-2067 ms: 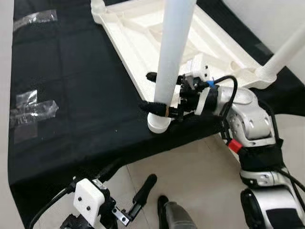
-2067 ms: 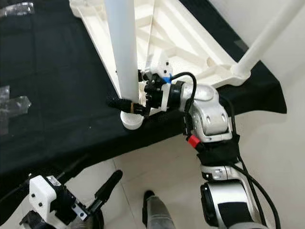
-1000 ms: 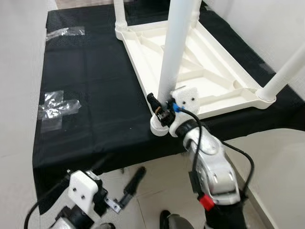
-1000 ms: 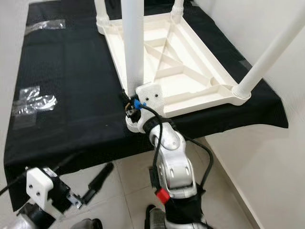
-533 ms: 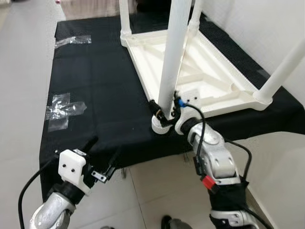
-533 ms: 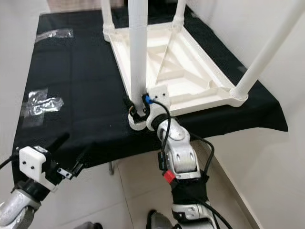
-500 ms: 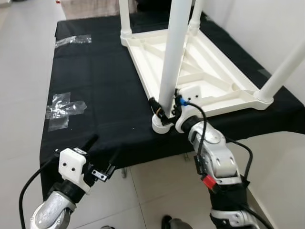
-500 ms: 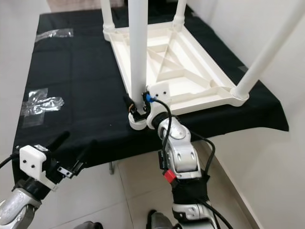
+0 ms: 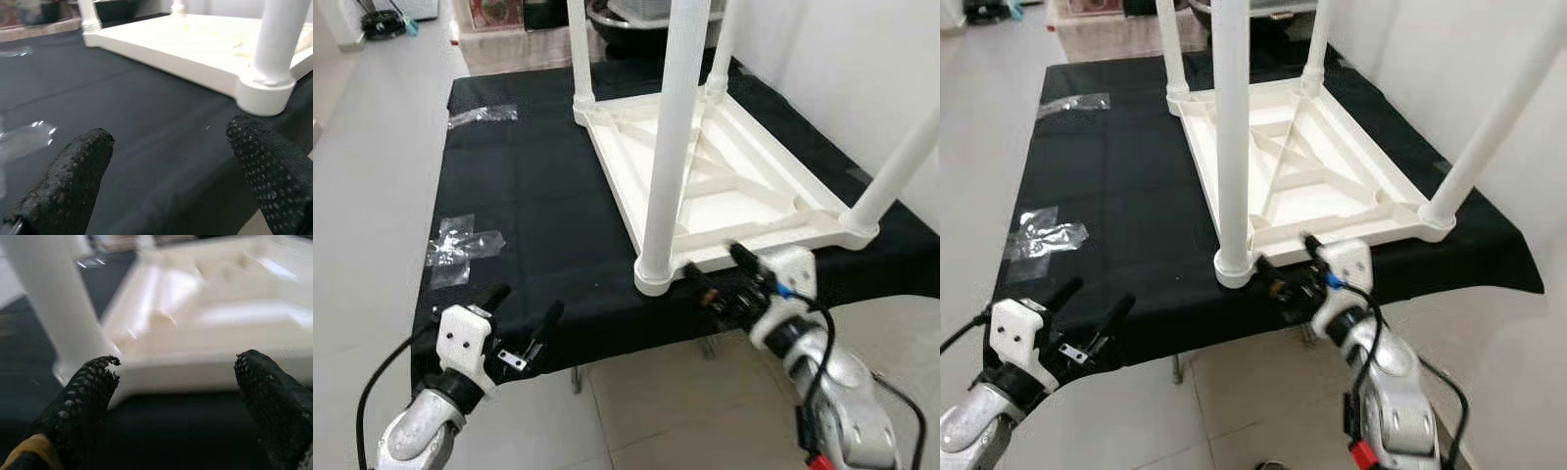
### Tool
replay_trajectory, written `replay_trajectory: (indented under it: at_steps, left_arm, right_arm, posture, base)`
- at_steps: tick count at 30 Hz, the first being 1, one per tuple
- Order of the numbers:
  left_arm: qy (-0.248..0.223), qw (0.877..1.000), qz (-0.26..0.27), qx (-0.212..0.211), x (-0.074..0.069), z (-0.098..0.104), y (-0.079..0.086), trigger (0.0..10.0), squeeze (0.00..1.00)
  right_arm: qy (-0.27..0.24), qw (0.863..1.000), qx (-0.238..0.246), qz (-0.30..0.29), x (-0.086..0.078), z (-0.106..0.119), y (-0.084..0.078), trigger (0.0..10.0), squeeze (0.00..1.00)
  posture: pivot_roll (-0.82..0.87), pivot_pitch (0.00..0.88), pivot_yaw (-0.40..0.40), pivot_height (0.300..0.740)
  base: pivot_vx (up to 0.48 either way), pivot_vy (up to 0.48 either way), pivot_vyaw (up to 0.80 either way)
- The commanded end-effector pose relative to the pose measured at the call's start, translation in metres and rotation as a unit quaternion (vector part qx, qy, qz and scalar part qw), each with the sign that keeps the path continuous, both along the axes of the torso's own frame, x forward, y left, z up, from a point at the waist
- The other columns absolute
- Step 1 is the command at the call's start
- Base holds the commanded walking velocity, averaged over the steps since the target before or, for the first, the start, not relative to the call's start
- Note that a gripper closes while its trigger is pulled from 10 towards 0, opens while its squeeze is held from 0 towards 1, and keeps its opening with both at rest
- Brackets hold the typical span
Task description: Building children table
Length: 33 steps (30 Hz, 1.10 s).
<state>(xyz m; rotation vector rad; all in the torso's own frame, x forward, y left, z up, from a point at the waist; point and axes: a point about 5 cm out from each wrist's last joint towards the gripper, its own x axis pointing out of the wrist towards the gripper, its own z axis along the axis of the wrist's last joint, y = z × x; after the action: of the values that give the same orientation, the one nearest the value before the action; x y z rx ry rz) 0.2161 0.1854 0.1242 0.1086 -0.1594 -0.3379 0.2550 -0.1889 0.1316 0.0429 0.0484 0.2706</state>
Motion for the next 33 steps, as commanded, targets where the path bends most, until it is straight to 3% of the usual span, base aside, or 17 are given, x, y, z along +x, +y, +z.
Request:
replay_trajectory:
  at_steps: [1,2,7,8,15,21,27,33]
  left_arm:
    - [0.006,1.0,0.013,0.017,-0.003,-0.006,0.002,10.0,0.0]
    - [0.004,0.999,0.032,0.025,-0.002,-0.009,0.002,10.0,0.0]
    - [0.0,0.998,0.049,0.036,-0.002,-0.01,0.003,10.0,0.0]
    - [-0.002,0.991,0.117,0.064,0.007,-0.013,0.009,10.0,0.0]
    - [-0.016,0.982,0.153,0.112,0.016,-0.013,0.01,10.0,0.0]
    - [-0.029,0.983,0.156,0.088,0.024,-0.013,0.008,10.0,0.0]
    - [-0.032,0.99,0.119,0.069,0.03,-0.013,0.003,10.0,0.0]
    - [-0.019,0.985,0.164,0.053,0.026,-0.015,0.008,10.0,0.0]
  right_arm:
    - [0.025,0.999,-0.01,-0.027,-0.005,-0.015,-0.001,10.0,0.0]
    - [0.06,0.997,-0.013,-0.035,-0.016,-0.034,0.003,10.0,0.0]
    - [0.078,0.996,-0.013,-0.038,-0.023,-0.044,0.006,10.0,0.0]
    - [0.085,0.995,0.032,-0.045,-0.015,-0.047,0.003,10.0,0.0]
    - [0.073,0.996,0.043,-0.024,-0.003,-0.045,0.005,10.0,0.0]
    - [0.056,0.997,0.043,-0.032,0.007,-0.045,0.008,10.0,0.0]
    - [0.047,0.998,0.022,-0.027,0.01,-0.043,0.011,10.0,0.0]
    - [0.032,0.999,-0.009,-0.014,0.011,-0.04,0.013,10.0,0.0]
  posture:
    - [0.01,0.082,-0.004,0.74]
    - [0.02,0.072,-0.006,0.74]
    - [0.02,0.072,-0.006,0.74]
    - [0.02,0.034,0.003,0.74]
    - [0.02,0.0,-0.009,0.74]
    - [0.02,0.0,-0.005,0.74]
    - [0.02,0.005,-0.012,0.74]
    - [0.02,0.016,-0.014,0.74]
  base:
    - [0.0,0.0,0.0]
    - [0.0,0.0,0.0]
    - [0.0,0.0,0.0]
    - [0.0,0.0,0.0]
    - [0.0,0.0,0.0]
    - [0.0,0.0,0.0]
    - [0.0,0.0,0.0]
    - [0.0,0.0,0.0]
